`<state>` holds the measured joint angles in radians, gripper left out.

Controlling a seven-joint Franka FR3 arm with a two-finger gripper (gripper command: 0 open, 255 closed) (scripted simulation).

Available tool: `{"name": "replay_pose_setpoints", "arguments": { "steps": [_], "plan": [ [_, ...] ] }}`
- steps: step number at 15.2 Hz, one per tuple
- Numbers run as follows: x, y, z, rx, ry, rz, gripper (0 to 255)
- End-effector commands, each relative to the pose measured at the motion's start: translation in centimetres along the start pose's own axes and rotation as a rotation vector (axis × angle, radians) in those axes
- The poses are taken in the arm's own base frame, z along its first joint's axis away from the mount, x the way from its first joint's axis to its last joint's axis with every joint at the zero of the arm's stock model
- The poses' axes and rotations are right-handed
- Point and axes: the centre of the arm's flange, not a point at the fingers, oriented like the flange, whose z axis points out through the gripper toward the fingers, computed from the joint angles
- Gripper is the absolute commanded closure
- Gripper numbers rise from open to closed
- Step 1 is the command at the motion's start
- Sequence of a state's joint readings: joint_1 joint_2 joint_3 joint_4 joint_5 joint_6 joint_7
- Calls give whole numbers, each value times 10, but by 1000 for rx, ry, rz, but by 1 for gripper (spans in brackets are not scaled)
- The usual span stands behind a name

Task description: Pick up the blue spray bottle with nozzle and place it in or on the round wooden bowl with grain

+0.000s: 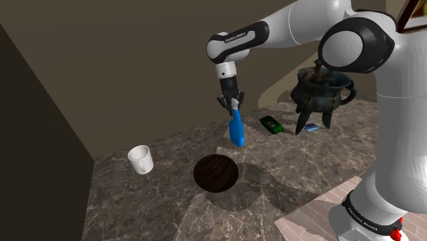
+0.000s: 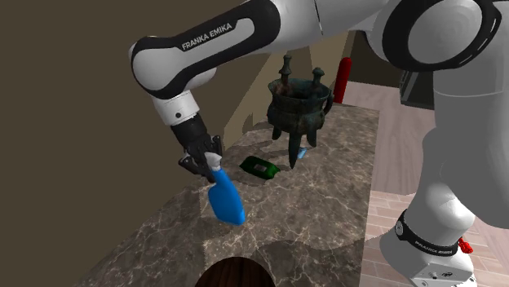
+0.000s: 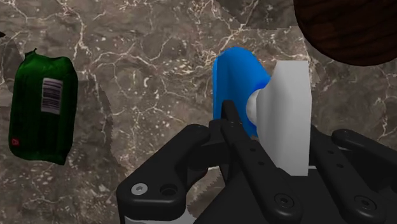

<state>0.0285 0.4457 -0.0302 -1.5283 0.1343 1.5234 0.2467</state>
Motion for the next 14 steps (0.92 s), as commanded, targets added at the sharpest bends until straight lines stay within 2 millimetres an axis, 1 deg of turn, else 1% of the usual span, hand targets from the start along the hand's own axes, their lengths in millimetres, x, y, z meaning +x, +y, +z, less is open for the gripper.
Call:
{"name": "replay_pose_setpoints", "arguments": {
  "steps": [1,8,14],
  "plan": [
    [-4,1,-9,-1,-2,0,255],
    [-21,1,-42,-1,-2,0,255],
    [-63,-61,-17,-1,-2,0,255]
  ]
}}
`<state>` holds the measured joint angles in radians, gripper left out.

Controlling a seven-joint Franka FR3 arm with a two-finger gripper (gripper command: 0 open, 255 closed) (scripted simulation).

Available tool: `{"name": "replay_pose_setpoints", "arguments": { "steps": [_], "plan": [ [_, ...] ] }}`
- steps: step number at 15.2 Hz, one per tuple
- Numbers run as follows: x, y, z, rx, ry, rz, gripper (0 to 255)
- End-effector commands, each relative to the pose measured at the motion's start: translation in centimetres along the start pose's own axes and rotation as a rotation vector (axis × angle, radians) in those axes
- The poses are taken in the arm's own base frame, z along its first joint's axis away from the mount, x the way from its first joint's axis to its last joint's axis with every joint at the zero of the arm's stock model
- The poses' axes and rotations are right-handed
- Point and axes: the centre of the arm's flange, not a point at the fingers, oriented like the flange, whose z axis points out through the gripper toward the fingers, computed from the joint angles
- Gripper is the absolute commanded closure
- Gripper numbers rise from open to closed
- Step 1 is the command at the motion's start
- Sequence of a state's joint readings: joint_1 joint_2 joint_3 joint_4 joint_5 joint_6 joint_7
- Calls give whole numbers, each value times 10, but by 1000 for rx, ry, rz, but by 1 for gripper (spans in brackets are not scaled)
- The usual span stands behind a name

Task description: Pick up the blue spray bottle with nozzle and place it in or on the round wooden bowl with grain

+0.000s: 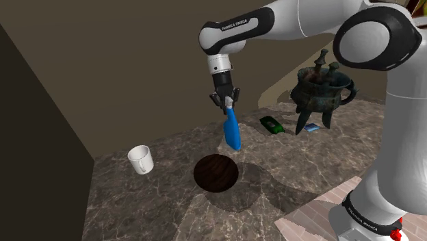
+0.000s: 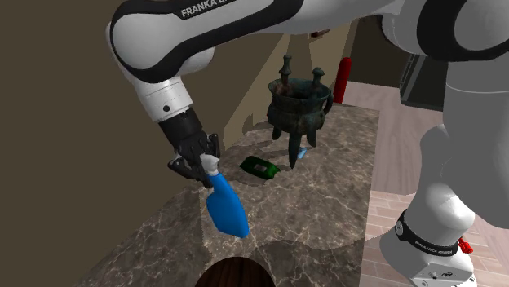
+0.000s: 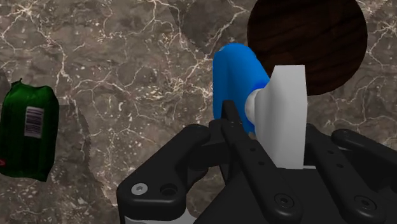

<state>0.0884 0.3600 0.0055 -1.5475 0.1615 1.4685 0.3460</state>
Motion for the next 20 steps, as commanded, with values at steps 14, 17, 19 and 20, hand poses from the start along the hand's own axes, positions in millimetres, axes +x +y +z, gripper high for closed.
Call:
{"name": "replay_pose_setpoints", "arguments": {
  "steps": [14,17,19,20],
  "plan": [
    [-87,-129,63,0,0,1,255],
    [-80,-129,77,0,0,1,255],
    [-75,-129,87,0,0,1,255],
    [-73,-129,92,0,0,1,255]
  ]
}}
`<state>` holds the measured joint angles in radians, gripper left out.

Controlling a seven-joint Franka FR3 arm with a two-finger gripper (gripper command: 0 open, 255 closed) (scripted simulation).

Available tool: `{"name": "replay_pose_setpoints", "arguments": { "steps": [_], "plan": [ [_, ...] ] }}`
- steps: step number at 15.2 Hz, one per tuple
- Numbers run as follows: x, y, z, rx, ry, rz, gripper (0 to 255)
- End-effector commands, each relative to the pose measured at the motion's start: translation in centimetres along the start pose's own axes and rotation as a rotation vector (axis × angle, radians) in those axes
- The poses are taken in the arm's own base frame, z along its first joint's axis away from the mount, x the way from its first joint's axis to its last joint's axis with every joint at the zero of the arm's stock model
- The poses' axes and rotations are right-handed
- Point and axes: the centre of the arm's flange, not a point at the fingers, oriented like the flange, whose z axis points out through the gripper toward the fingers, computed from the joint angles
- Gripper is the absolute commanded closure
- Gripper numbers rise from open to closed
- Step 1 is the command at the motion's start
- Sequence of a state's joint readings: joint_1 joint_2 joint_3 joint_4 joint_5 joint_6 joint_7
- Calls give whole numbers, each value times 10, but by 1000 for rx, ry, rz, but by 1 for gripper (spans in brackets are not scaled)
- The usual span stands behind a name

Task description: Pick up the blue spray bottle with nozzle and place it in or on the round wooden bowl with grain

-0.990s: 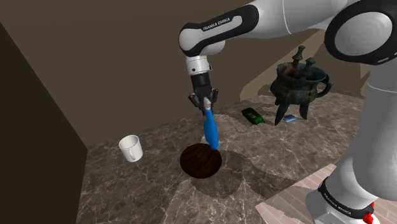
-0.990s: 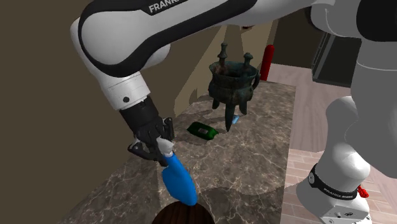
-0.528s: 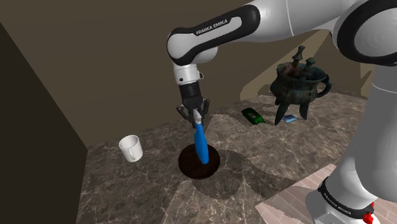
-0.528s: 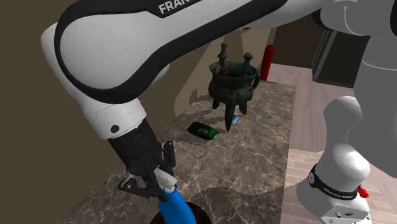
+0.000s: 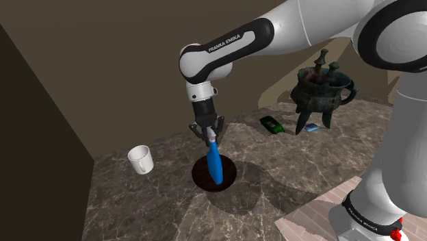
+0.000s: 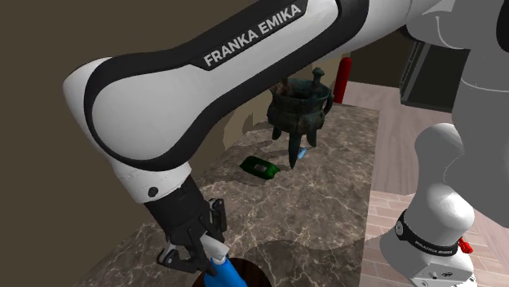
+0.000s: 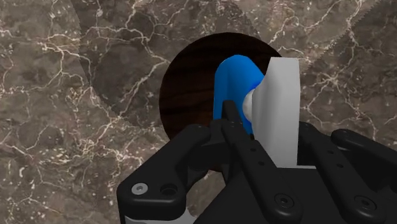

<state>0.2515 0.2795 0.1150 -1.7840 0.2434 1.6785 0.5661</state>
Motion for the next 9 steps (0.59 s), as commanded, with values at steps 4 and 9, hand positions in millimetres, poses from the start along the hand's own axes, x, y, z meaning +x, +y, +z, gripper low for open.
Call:
{"name": "replay_pose_setpoints", "arguments": {
  "steps": [4,9],
  "plan": [
    [12,0,24,-2,-2,1,255],
    [12,0,24,-2,-2,1,255]
  ]
}}
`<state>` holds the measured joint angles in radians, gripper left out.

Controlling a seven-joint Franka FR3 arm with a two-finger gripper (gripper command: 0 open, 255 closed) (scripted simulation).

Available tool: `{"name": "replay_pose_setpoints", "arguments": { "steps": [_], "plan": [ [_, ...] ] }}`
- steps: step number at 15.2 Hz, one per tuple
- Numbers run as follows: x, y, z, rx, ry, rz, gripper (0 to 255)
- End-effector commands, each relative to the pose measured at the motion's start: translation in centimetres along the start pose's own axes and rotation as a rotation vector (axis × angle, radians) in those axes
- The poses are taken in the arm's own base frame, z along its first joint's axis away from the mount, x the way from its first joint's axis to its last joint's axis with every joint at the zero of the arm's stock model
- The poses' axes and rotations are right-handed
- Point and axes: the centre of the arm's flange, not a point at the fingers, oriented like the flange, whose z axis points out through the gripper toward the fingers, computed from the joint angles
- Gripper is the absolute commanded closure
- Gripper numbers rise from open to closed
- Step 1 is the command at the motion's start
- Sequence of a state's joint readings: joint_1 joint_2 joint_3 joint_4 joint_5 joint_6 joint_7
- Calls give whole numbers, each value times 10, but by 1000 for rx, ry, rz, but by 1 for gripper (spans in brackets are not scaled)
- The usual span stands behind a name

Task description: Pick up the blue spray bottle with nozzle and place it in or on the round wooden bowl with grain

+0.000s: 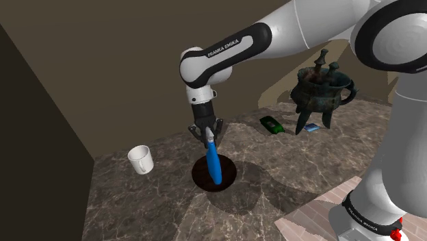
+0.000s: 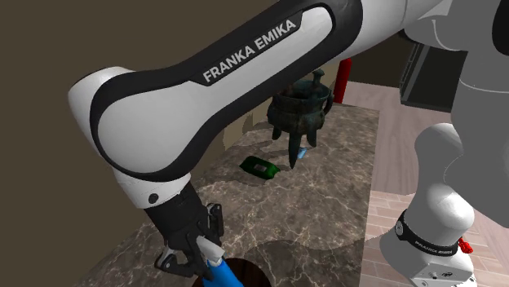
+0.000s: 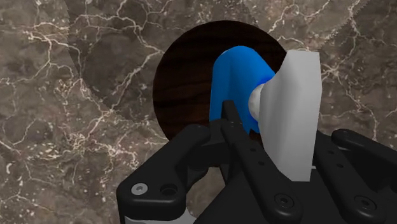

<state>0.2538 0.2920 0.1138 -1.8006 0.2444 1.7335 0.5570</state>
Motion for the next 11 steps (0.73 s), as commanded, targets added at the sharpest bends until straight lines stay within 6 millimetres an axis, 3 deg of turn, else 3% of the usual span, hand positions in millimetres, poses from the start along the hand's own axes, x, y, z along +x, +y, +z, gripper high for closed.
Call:
{"name": "replay_pose_setpoints", "arguments": {
  "steps": [1,2,3,8,11],
  "plan": [
    [3,2,15,-17,-24,5,255],
    [3,2,15,-17,-24,5,255],
    [2,1,15,-17,-24,4,0],
    [3,2,15,-17,-24,5,0],
    [4,2,-25,-17,-24,5,0]
  ]
}}
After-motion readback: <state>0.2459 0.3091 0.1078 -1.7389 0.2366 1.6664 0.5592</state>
